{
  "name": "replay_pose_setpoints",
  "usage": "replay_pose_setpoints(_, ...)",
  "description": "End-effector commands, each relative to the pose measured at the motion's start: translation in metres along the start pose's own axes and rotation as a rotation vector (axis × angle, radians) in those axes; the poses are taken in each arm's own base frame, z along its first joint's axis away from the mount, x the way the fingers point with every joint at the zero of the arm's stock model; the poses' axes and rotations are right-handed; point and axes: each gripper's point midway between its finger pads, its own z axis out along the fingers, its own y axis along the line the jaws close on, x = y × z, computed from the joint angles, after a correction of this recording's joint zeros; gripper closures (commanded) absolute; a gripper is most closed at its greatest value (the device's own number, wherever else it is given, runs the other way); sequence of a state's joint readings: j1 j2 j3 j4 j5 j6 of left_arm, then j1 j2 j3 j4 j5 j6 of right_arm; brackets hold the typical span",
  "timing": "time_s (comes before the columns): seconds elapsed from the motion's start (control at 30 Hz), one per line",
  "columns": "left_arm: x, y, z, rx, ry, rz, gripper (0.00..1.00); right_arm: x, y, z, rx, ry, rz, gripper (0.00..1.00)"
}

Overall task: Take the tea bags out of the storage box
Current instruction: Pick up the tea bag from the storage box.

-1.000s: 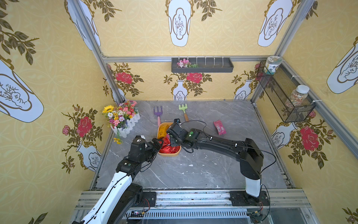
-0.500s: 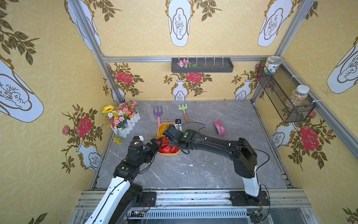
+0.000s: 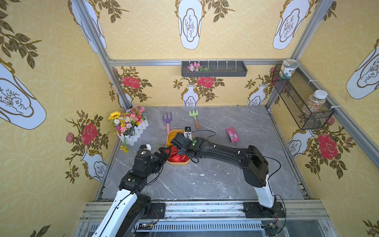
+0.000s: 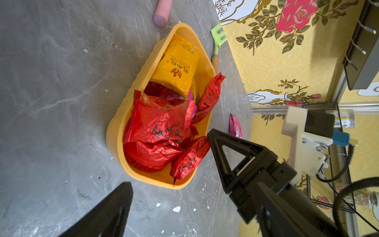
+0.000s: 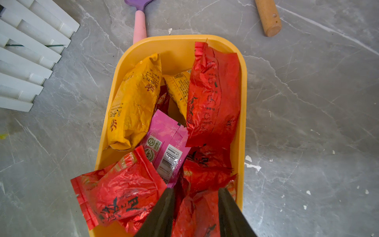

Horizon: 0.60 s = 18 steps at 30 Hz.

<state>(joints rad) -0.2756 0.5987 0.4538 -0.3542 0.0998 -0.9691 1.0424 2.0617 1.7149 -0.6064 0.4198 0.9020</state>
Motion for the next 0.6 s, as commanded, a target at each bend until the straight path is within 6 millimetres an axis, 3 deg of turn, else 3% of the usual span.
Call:
replay_pose_setpoints(0.0, 0.0010, 0.0051, 0.0007, -0.014, 0.000, 0.004, 0.03, 0.0009, -0.0035, 0.0029, 0.022, -0.006, 0.008, 0.60)
replay_pose_setpoints(0.3, -0.0008, 0.0030, -0.0031, -0.015, -0.010, 0.016, 0.02, 0.0058, -0.0074, 0.0066, 0.041, 0.007, 0.003, 0.67)
replay_pose_setpoints(0.57, -0.0014, 0.0020, -0.0050, -0.015, -0.013, 0.015, 0.02, 0.0057, -0.0101, 0.0000, 0.044, -0.004, 0.005, 0.86)
